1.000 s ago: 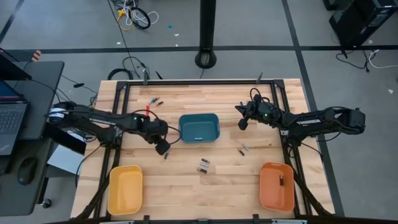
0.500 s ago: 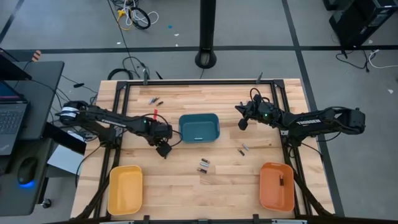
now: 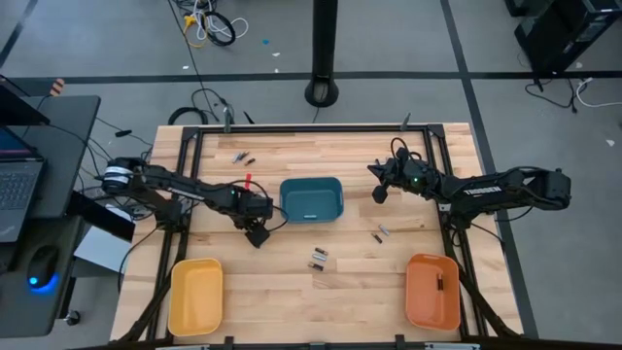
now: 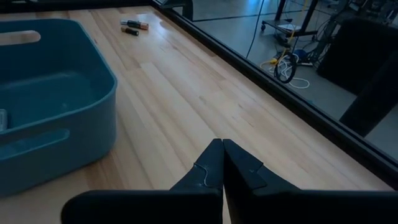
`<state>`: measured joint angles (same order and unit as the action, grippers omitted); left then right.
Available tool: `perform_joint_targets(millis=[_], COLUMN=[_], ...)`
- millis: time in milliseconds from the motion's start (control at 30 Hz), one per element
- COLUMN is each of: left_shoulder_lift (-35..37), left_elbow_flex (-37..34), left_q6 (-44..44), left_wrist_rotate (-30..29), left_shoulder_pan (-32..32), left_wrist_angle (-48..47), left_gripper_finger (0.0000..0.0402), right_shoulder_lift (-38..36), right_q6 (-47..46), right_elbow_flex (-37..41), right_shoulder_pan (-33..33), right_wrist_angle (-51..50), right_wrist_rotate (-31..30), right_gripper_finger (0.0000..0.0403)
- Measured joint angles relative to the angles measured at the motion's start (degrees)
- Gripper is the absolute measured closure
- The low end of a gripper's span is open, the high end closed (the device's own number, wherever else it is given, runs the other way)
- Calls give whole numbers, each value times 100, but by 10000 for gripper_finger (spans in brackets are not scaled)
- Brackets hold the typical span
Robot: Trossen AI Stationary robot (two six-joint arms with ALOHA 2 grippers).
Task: Sort batteries
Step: Put the black battery into the yellow bin
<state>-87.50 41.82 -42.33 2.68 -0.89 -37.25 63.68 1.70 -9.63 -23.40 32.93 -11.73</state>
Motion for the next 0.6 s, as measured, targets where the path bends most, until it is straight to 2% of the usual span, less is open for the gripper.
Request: perform_joint_targets(millis=[367,467,600], left_shoulder_lift=[-9,-3,30], left_elbow_flex=[-13,-11,29], left_q6=[573,673,751], left_wrist_rotate=[-71,-55,-44], left_shoulder_pan=[7,5,4], left_wrist_angle=[-174,-177,-238], left_gripper_finger=[359,378,370], right_shoulder_lift=[0,0,0], right_q6=[23,32,41], right_elbow_flex=[0,0,0], right_shoulder_pan=[0,0,0], right_wrist_angle=[0,0,0], right_wrist_rotate=[0,0,0], right_gripper_finger=[393,393,393])
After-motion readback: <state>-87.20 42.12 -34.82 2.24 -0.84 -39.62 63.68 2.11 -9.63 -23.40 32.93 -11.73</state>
